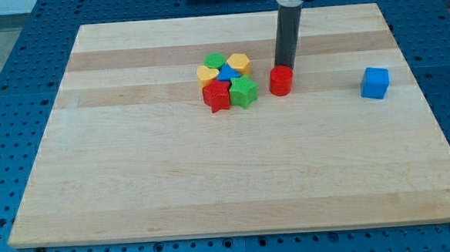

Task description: Move red circle to the bottom center

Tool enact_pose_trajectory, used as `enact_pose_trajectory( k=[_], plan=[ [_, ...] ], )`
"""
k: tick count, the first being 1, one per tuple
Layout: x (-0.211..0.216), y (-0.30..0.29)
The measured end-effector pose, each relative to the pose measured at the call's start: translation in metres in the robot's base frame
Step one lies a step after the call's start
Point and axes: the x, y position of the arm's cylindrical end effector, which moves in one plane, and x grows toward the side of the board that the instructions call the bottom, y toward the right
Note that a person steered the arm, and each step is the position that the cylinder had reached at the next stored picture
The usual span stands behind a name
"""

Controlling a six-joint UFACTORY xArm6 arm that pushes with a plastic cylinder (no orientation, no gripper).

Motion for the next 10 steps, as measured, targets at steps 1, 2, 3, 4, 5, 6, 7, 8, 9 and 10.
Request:
enact_pose_trajectory(
  k=[1,2,3,4,5,6,7,8,9,10],
  plan=[
    [0.013,-0.001],
    [0.038,-0.001],
    [0.06,-0.001],
    [0.082,-0.001],
    [0.103,-0.012],
    [0.11,-0.037],
    [0.11,-0.056],
    [0.11,-0.073],
    [0.11,-0.091],
    [0.112,-0.102]
  ],
)
